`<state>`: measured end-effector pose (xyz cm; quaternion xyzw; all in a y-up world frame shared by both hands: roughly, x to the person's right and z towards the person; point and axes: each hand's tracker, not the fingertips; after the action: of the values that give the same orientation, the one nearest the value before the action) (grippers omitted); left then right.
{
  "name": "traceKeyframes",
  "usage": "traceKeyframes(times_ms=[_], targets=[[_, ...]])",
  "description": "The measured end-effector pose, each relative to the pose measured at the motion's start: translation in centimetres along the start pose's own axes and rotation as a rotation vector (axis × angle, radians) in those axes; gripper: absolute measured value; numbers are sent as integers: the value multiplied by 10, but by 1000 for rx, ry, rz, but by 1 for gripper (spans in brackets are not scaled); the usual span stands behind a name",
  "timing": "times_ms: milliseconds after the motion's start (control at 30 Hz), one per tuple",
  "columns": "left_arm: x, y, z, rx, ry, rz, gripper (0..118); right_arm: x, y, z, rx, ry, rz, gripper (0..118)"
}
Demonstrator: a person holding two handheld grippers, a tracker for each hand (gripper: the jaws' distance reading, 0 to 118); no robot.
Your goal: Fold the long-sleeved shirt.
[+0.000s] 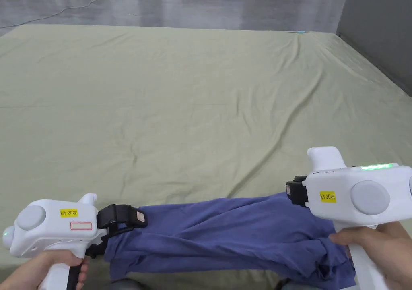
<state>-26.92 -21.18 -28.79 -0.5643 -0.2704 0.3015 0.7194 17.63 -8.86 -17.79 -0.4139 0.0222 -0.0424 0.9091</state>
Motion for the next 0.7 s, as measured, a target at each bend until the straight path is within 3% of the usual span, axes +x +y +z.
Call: traceKeyframes(times_ms=[200,267,300,367,433,567,700], targets=[[-5,0,-25,3,-172,5,118,-2,-13,-2,-7,18,-29,0],[-2,0,-27,8,-156,-10,113,-2,-16,1,-10,22,-36,0],[1,0,-27,15,-119,-40,98,0,-18,2,-11,22,-36,0],[4,-2,-37,7,8,-54,3,1,-19,4,-13,17,-37,0],[2,4,-35,9,-37,-73,3,4,-20,5,-17,11,-36,0],[-6,24,-17,57,16,-105,3,9,-22,11,-15,-1,-40,0],[-25,37,31,180,25,-37,3,10,-22,13,-9,-6,-47,0]])
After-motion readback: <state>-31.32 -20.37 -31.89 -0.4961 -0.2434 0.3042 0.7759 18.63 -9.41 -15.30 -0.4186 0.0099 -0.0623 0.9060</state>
